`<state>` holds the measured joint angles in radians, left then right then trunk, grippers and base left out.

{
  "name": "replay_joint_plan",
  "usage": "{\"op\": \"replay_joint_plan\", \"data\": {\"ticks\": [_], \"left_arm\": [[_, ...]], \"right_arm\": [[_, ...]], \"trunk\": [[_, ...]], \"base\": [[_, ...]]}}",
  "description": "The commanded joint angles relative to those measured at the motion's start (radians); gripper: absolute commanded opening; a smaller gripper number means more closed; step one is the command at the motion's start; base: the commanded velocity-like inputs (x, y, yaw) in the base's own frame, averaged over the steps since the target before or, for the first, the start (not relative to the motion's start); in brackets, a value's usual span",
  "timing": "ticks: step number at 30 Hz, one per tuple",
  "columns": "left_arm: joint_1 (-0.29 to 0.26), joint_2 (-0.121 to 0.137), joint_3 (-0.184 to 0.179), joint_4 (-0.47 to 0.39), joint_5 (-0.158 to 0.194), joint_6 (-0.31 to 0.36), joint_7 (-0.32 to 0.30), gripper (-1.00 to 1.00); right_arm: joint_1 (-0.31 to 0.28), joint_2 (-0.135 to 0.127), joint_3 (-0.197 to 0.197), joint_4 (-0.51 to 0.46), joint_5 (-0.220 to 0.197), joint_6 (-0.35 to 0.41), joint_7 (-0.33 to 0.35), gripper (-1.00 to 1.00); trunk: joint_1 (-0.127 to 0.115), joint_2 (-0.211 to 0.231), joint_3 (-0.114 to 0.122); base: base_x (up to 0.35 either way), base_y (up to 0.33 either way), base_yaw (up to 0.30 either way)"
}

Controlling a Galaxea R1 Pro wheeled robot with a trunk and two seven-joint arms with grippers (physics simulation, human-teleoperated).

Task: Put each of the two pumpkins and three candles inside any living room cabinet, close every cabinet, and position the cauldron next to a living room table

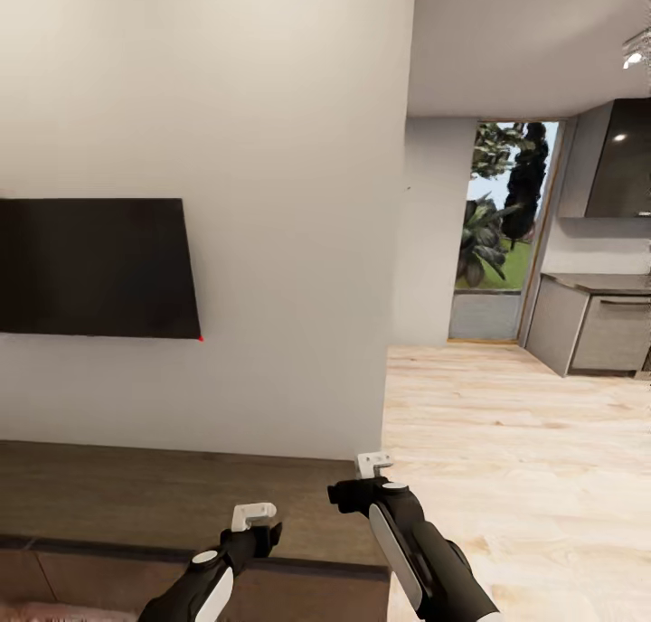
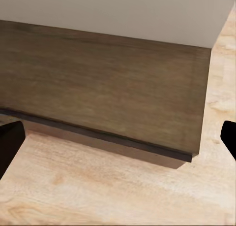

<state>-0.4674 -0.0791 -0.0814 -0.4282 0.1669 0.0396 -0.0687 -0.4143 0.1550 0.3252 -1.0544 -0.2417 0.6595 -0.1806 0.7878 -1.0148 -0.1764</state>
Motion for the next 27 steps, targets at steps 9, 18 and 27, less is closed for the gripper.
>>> {"op": "replay_joint_plan", "data": {"ticks": [9,18,27], "left_arm": [[0.000,0.001,-0.005,-0.001,0.011,0.002,-0.004,1.00],[0.000,0.001,-0.005,0.001,0.010,-0.048,-0.006,1.00],[0.000,0.001,-0.003,0.003,0.009,-0.091,-0.003,1.00]], "right_arm": [[0.000,0.000,0.002,0.000,-0.010,0.003,-0.010,1.00],[-0.001,0.000,0.002,0.001,-0.011,0.003,-0.010,1.00],[-0.001,0.000,0.002,-0.002,-0.016,0.003,-0.009,1.00]], "trunk": [[0.000,-0.001,-0.001],[0.000,-0.001,-0.001],[0.023,-0.043,-0.020]], "base": [[-0.261,0.000,0.000],[-0.030,0.000,0.000],[-0.001,0.000,0.000]]}}
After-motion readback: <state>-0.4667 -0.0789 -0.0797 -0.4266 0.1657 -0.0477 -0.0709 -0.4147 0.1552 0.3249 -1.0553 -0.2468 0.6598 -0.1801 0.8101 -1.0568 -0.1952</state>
